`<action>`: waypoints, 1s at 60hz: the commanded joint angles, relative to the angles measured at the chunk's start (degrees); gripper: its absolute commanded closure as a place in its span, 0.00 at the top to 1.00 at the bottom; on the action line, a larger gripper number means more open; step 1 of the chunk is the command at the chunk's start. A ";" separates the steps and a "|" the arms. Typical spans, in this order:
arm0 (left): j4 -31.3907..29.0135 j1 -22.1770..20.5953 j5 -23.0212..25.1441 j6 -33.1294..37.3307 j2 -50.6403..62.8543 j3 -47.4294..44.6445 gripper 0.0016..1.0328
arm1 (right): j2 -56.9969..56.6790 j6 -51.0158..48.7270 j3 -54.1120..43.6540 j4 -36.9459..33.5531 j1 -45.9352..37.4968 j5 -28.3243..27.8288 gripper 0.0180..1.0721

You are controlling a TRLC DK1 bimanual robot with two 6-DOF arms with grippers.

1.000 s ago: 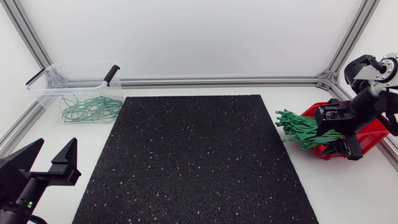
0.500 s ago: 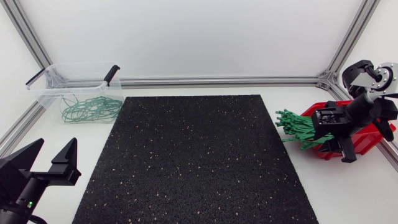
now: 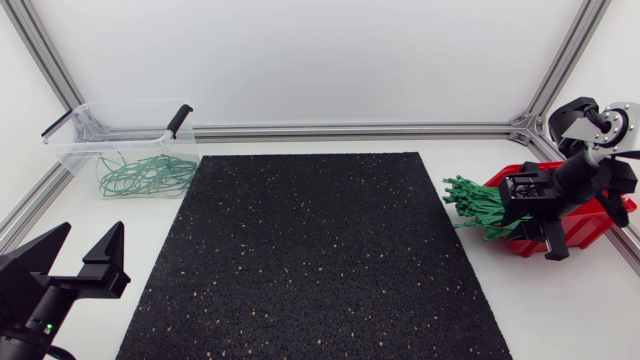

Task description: Take a green cable tie from the red box, thread the tail through the head to close it, then place it in the transparent bin on the left.

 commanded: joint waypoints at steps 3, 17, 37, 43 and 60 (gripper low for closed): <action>-1.37 0.03 -0.41 -0.90 -0.49 -2.17 0.96 | 1.38 -0.96 -1.94 0.40 0.08 -0.25 0.35; -1.46 0.03 -0.41 -0.90 -0.58 -2.17 0.96 | 1.29 -0.96 -2.03 0.40 -0.19 -0.61 0.23; -1.46 0.03 -0.41 -0.90 -0.58 -2.17 0.96 | 0.77 -1.48 -1.50 -1.35 -0.80 -0.69 0.12; -1.46 0.03 -0.41 -0.90 -0.49 -2.17 0.96 | 0.59 -1.92 -1.59 -1.44 -1.15 -0.69 0.08; -1.46 0.03 -0.41 -0.90 -0.58 -2.17 0.96 | -2.48 -2.72 -2.29 -1.62 -1.42 -2.01 0.06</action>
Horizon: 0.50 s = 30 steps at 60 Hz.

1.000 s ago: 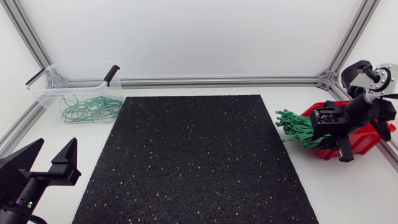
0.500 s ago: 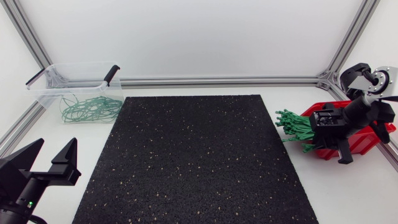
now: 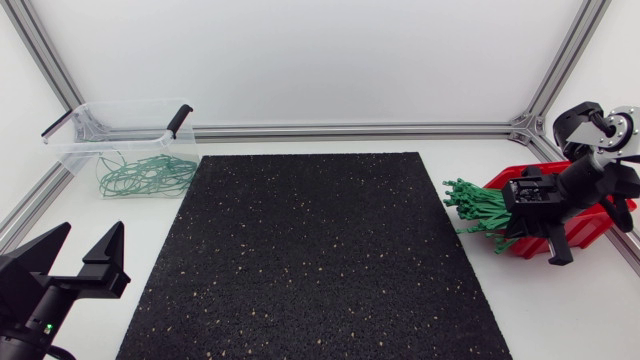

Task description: Take a green cable tie from the red box, thread the tail through the head to close it, then place it in the transparent bin on the left.

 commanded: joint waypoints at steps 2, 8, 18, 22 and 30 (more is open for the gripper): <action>-1.46 0.03 -0.41 -0.90 -0.58 -2.17 0.96 | -2.05 -1.40 -1.07 -1.29 -0.28 -0.70 0.06; -1.46 0.12 -0.41 -0.90 -0.49 -2.17 0.96 | -3.10 -1.32 -0.54 -1.73 -0.28 -1.49 0.06; -1.46 0.12 -0.41 -0.90 -0.49 -2.17 0.96 | -4.95 -1.23 -0.19 -2.08 -0.19 -2.20 0.06; -1.46 0.12 -0.41 -0.90 -0.49 -2.17 0.96 | -5.83 -1.23 0.34 -2.61 -0.19 -2.99 0.06; -1.46 0.03 -0.41 -0.90 -0.58 -2.17 0.96 | -6.97 -1.05 1.48 -3.40 -0.37 -3.69 0.06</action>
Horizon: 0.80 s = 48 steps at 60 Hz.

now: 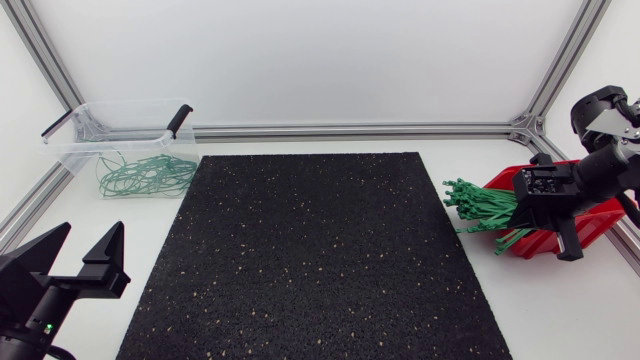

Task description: Take a green cable tie from the red box, thread the tail through the head to close it, then place it in the transparent bin on the left.

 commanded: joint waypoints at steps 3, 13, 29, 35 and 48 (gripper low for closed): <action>-1.46 0.03 -0.41 -0.90 -0.49 -2.17 0.96 | -1.36 -0.90 1.66 -1.08 -0.54 -1.05 0.06; -1.46 -0.06 -0.41 -0.90 -0.58 -2.17 0.96 | -2.50 -0.64 3.42 -1.70 -1.16 -2.98 0.06; -1.46 -0.06 -0.41 -0.90 -0.58 -2.17 0.96 | -2.59 6.92 7.20 -0.47 -1.16 -4.74 0.06; -1.46 -0.14 -0.41 -0.90 -0.58 -2.17 0.96 | -2.94 9.65 7.90 -0.38 -0.54 -4.74 0.06; -1.37 -0.14 -0.41 -0.90 -0.58 -2.17 0.96 | -6.19 16.94 9.48 -0.21 2.80 -5.88 0.06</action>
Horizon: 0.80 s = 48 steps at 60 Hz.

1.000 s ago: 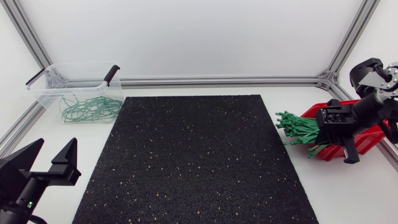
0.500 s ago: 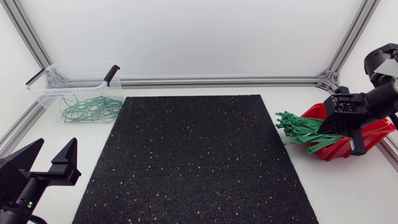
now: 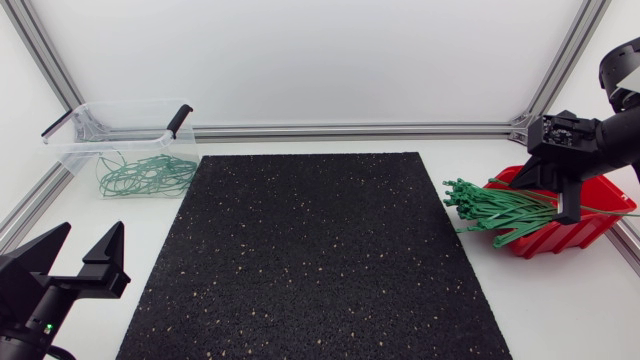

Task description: Take a green cable tie from the red box, thread the tail through the head to close it, then place it in the transparent bin on the left.

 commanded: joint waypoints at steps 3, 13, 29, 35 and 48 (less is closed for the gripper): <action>-1.37 -0.14 -0.41 -0.90 -0.58 -2.17 0.96 | -3.05 4.97 2.56 0.14 2.19 -1.38 0.06; -1.28 -0.23 -0.41 -0.90 -0.49 -2.17 0.96 | -6.12 11.48 4.31 0.06 5.35 -3.58 0.06; -1.28 -0.23 -0.41 -0.90 -0.58 -2.17 0.96 | -15.35 20.18 -0.70 1.55 17.39 -2.88 0.05; -1.28 -0.14 -0.41 -0.90 -0.58 -2.17 0.96 | -18.08 24.13 -4.12 4.36 25.13 3.54 0.06; -1.37 -0.14 -0.41 -0.90 -0.58 -2.17 0.96 | -14.65 36.96 -1.40 -3.02 32.86 7.58 0.06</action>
